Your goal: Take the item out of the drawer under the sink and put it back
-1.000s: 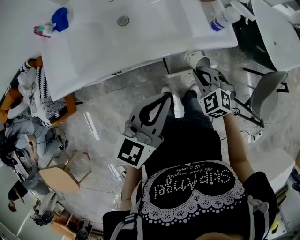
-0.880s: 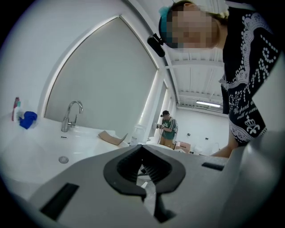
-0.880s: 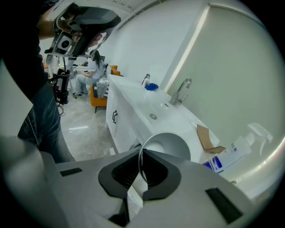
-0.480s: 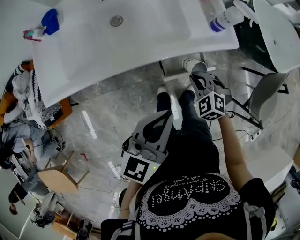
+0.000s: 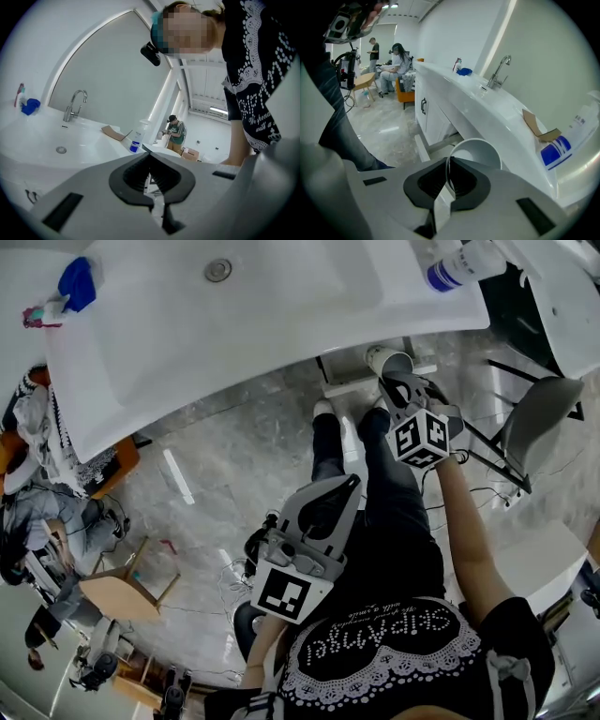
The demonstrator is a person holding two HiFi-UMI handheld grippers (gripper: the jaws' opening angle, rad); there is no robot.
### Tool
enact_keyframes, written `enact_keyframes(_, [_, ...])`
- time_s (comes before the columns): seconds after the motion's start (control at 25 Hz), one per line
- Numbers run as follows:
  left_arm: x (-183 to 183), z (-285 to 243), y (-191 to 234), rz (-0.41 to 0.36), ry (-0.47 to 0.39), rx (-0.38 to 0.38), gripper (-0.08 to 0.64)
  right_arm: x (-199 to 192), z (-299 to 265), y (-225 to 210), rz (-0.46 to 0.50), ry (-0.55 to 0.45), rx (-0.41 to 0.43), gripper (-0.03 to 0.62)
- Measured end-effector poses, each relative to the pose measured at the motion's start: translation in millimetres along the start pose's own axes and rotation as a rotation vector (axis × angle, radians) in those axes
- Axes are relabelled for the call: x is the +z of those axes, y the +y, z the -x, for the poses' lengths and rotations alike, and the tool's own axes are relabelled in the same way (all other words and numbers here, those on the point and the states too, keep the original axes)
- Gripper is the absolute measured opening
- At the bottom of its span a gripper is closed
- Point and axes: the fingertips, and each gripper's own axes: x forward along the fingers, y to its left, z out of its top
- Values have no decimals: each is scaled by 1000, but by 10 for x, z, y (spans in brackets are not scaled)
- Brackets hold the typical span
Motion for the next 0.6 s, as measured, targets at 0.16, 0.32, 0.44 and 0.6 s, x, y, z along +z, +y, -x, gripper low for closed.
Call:
enact_keyframes(0.16, [-73,4,-51,16,17,-2,3,-98,-147,-4,1,22,16,23])
enact_keyframes(0.32, [-144,50,-26,24,38,17,3,-193,-288,3,13,48,36,23])
enact_keyframes(0.44, [-180,76,7,32,40,33,3,-238,-397,12,27,61,51,23])
enact_keyframes(0.6, [-214,107,29,37,42,45,3,-266,-523,8,38,77,64,23])
